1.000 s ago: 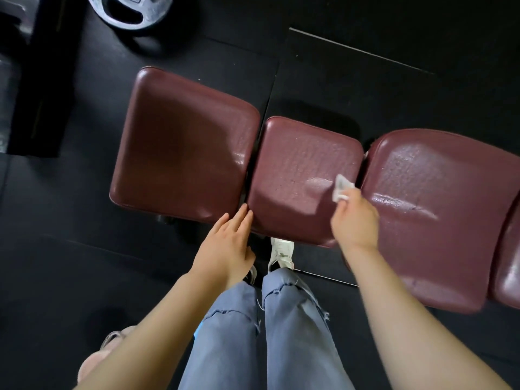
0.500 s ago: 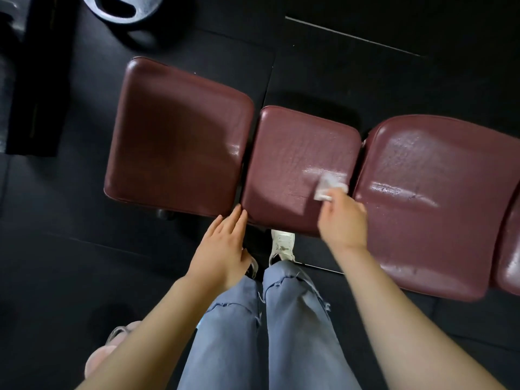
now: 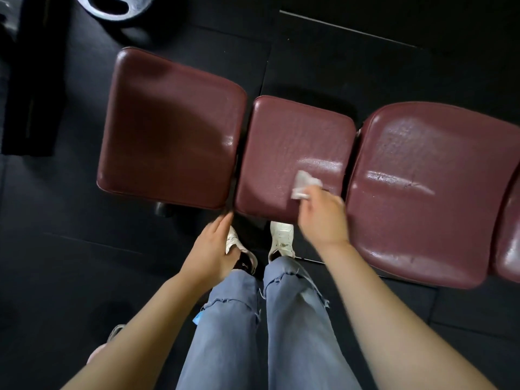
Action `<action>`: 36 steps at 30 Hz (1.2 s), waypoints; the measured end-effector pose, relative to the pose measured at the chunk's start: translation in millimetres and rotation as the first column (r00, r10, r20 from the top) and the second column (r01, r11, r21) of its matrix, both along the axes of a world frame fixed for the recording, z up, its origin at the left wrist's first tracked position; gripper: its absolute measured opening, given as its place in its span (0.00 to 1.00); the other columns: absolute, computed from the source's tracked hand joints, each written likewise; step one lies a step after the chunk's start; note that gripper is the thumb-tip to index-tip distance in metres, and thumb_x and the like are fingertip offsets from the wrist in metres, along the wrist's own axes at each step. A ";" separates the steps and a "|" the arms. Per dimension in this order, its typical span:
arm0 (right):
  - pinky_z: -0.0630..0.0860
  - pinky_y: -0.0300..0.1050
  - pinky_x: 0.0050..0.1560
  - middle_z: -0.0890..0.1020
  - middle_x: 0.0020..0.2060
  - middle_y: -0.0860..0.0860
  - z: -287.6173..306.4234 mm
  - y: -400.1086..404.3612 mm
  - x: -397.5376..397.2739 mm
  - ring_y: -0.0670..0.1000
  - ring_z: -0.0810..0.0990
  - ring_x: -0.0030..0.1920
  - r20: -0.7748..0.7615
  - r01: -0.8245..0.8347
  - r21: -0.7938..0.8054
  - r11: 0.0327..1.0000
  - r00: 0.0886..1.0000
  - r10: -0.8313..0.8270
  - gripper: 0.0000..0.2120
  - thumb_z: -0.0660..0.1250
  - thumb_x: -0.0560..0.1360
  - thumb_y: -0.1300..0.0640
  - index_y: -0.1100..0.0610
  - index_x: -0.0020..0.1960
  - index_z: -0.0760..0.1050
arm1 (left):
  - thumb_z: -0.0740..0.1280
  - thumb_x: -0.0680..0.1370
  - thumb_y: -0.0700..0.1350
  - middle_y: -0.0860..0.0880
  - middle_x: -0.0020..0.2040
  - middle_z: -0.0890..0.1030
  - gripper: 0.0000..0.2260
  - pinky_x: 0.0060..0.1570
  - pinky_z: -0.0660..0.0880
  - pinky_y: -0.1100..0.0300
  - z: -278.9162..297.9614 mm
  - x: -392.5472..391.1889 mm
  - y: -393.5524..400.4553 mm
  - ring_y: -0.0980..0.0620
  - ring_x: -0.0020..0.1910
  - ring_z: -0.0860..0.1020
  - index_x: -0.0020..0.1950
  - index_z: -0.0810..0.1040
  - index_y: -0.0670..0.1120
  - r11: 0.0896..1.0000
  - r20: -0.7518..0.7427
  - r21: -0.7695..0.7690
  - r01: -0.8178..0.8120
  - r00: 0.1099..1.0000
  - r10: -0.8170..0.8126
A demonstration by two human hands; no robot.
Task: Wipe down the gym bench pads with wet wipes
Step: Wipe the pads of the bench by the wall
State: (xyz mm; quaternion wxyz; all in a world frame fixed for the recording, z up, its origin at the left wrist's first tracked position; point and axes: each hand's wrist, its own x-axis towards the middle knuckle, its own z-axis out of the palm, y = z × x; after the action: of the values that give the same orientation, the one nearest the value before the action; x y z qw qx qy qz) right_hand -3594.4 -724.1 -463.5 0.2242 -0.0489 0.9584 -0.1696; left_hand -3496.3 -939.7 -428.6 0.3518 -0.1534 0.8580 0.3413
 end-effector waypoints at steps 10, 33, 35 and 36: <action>0.67 0.51 0.50 0.83 0.44 0.54 0.0 -96.9 18.9 0.58 0.79 0.46 -0.036 -0.230 -0.261 0.937 0.973 0.229 0.09 0.63 0.74 0.63 0.57 0.51 0.78 | 0.64 0.77 0.39 0.51 0.78 0.62 0.31 0.77 0.55 0.56 -11.0 -0.9 -6.2 0.54 0.78 0.58 0.80 0.59 0.49 0.978 0.030 0.122 -0.169 0.986 0.167; 0.61 0.47 0.37 0.75 0.31 0.53 -17.4 -49.5 23.6 0.55 0.73 0.31 -0.437 -0.726 -0.121 0.677 0.651 0.621 0.13 0.53 0.68 0.65 0.57 0.39 0.77 | 0.61 0.79 0.37 0.51 0.77 0.64 0.28 0.68 0.56 0.64 -5.6 -4.9 -8.4 0.54 0.76 0.60 0.79 0.61 0.50 0.976 0.061 0.050 -0.212 0.976 0.209; 0.62 0.47 0.37 0.75 0.32 0.52 -19.2 -20.4 23.1 0.55 0.73 0.31 -0.384 -0.749 -0.040 0.661 0.623 0.682 0.15 0.52 0.67 0.65 0.57 0.39 0.78 | 0.61 0.80 0.37 0.51 0.78 0.64 0.29 0.69 0.57 0.62 -4.4 -6.2 -5.8 0.53 0.77 0.60 0.79 0.60 0.52 0.977 0.061 0.053 -0.207 0.977 0.204; 0.62 0.47 0.38 0.76 0.32 0.52 -20.6 -5.3 23.6 0.54 0.73 0.32 -0.352 -0.756 -0.005 0.654 0.614 0.707 0.16 0.52 0.66 0.65 0.57 0.41 0.78 | 0.61 0.80 0.37 0.51 0.78 0.63 0.29 0.69 0.58 0.62 -2.8 -7.1 -3.2 0.53 0.77 0.60 0.79 0.59 0.52 0.977 0.061 0.052 -0.207 0.977 0.204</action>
State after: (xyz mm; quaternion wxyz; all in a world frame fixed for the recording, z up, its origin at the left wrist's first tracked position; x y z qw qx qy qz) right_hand -3570.8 -729.4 -484.1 0.1113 -0.4801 0.8610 -0.1258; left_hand -3503.4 -942.9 -431.3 0.3426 -0.2406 0.8171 0.3964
